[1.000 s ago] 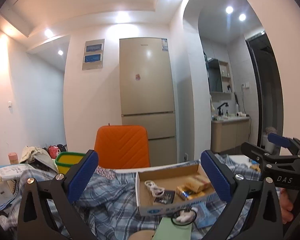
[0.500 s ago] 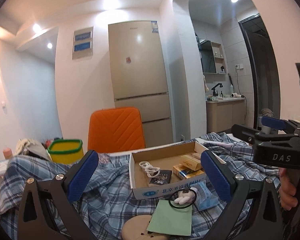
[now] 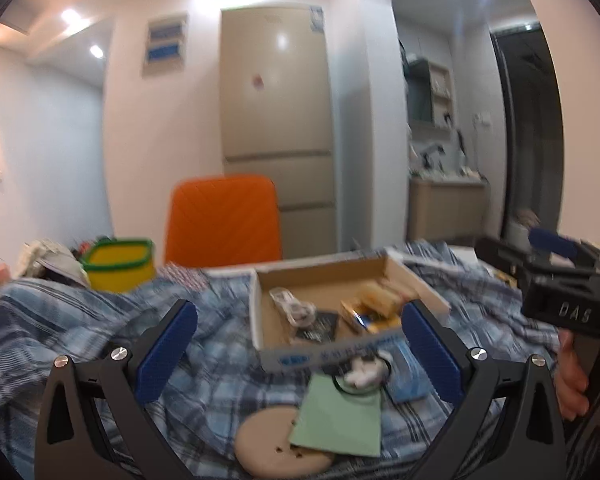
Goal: Organize soft objects
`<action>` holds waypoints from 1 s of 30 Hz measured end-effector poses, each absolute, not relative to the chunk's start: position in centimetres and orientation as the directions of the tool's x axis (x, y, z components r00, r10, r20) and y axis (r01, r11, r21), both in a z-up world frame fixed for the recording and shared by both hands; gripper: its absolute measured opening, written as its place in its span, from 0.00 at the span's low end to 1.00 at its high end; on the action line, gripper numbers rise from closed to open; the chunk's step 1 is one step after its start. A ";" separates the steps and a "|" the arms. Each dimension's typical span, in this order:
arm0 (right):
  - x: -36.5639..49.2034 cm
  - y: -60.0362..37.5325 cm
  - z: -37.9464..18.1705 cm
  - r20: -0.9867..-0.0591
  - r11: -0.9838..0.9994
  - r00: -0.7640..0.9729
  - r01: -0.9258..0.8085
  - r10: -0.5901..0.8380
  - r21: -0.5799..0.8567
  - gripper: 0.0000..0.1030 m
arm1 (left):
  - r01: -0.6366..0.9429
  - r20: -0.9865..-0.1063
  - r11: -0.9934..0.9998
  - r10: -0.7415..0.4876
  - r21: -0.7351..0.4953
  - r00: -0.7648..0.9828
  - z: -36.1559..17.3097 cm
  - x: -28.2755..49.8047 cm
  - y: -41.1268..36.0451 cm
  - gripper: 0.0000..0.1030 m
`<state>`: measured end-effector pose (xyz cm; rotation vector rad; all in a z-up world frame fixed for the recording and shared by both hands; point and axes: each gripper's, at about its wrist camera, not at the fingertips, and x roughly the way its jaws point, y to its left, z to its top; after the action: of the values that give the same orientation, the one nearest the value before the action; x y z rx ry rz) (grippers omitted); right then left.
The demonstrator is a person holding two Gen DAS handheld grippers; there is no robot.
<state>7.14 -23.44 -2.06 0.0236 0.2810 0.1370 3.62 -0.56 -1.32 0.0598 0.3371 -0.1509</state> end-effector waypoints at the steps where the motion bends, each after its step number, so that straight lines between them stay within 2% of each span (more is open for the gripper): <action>1: 7.1 -23.4 -2.1 -0.276 0.990 0.951 -0.131 0.138 0.042 1.00 | 0.158 -0.356 0.987 -0.136 0.036 0.925 -1.5 3.9 -0.6 1.00; 6: 7.3 -23.3 -2.2 -0.287 0.991 0.949 -0.126 0.131 0.035 1.00 | 0.189 -0.471 0.982 -0.154 0.028 0.869 -2.7 5.6 -0.9 1.00; 10: 7.4 -23.2 -2.2 -0.290 0.991 0.948 -0.127 0.131 0.031 1.00 | 0.197 -0.525 0.980 -0.150 0.034 0.838 -3.8 6.5 -1.3 0.99; 15: 8.5 -22.5 -2.7 -0.350 0.990 0.927 -0.138 0.133 0.012 1.00 | 0.229 -0.580 0.973 -0.166 0.038 0.798 -4.6 7.2 -1.8 0.82; 19: 9.1 -22.5 -2.9 -0.384 0.990 0.913 -0.139 0.135 0.017 1.00 | 0.346 -0.727 0.938 -0.233 0.007 0.647 -6.9 8.5 -3.0 0.71; 22: 8.9 -22.9 -3.0 -0.391 0.989 0.909 -0.142 0.148 0.044 1.00 | 0.344 -0.753 0.938 -0.195 0.045 0.628 -7.7 8.7 -3.6 0.71; 30: 8.9 -22.4 -3.1 -0.404 0.987 0.901 -0.157 0.160 0.039 1.00 | 0.345 -0.799 0.939 -0.207 0.001 0.565 -8.8 9.7 -3.3 0.71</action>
<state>8.91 -22.45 -3.07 0.0056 0.4183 0.1640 9.68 -3.28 -8.79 0.1636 0.9154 -0.3262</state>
